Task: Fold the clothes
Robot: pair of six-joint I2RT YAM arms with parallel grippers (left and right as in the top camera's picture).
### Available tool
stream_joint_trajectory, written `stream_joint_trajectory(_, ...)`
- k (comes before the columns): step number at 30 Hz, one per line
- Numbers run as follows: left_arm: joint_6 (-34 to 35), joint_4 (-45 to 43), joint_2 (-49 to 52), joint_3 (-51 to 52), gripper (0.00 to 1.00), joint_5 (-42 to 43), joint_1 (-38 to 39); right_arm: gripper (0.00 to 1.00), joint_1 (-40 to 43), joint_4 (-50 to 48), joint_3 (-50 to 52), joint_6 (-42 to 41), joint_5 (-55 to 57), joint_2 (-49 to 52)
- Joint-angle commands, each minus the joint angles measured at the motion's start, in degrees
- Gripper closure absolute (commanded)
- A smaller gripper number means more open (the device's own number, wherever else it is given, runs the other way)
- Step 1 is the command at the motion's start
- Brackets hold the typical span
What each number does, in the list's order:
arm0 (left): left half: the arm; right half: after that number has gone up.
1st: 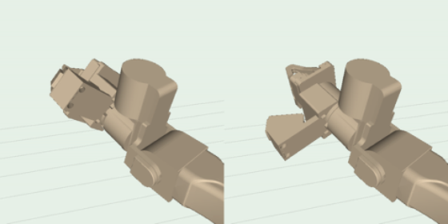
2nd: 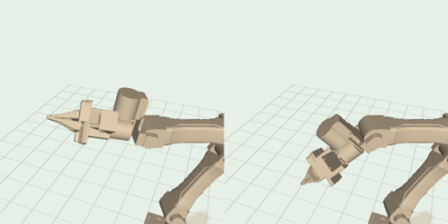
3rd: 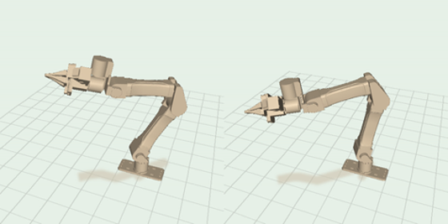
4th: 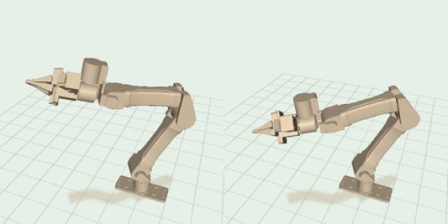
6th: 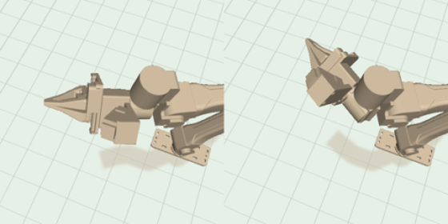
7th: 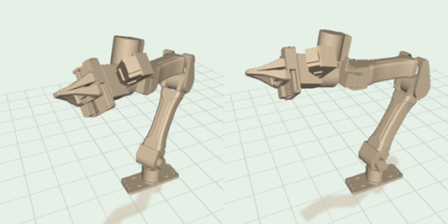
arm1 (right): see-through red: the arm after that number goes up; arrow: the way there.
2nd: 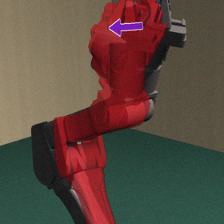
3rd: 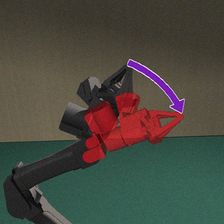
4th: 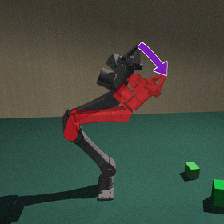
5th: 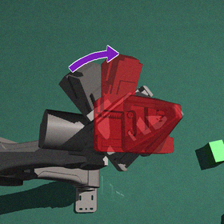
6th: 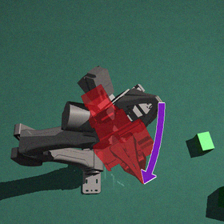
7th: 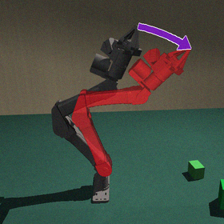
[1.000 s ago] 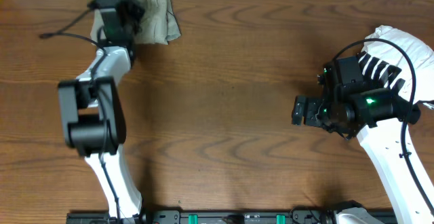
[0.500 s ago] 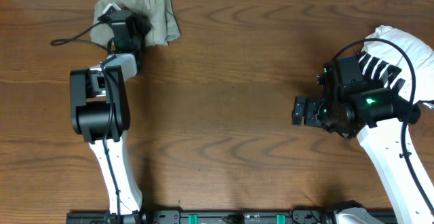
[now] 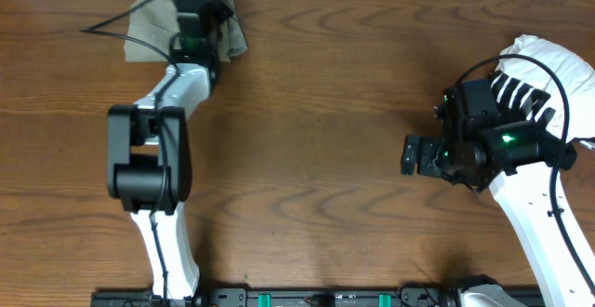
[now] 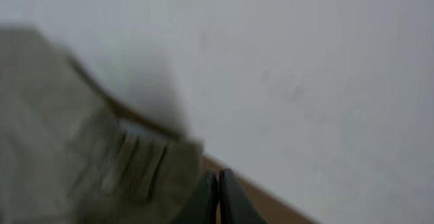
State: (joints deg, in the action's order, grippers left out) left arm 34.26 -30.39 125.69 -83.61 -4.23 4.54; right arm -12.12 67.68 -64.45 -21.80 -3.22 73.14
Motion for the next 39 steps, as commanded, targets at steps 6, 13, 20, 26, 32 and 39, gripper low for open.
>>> stream_joint_trajectory(6,-1.68,1.79,9.05,0.11,0.94,-4.37,-2.54,0.01,0.09,1.05,-0.59,1.38,-0.02,-0.76)
stream_joint_trajectory(13,-1.68,0.26,6.21,0.11,0.94,-1.07,-2.75,0.01,0.09,1.09,-0.59,1.7,-0.02,-0.76)
stream_joint_trajectory(20,-1.9,-4.0,-3.21,0.11,0.94,-5.46,-3.41,0.01,0.09,0.9,-0.59,1.73,-0.02,-0.76)
stream_joint_trajectory(26,-8.15,-2.78,-2.64,0.11,0.94,-9.35,-6.14,0.01,0.09,0.81,-0.59,1.7,-0.02,-0.76)
stream_joint_trajectory(32,-9.73,-2.69,2.21,0.09,0.94,-9.33,-9.11,0.01,0.09,0.26,-0.59,1.75,0.0,-0.76)
stream_joint_trajectory(39,-15.21,-1.18,7.76,-0.79,0.93,-9.35,-11.8,0.01,0.09,0.0,-0.59,1.7,-0.02,-0.76)
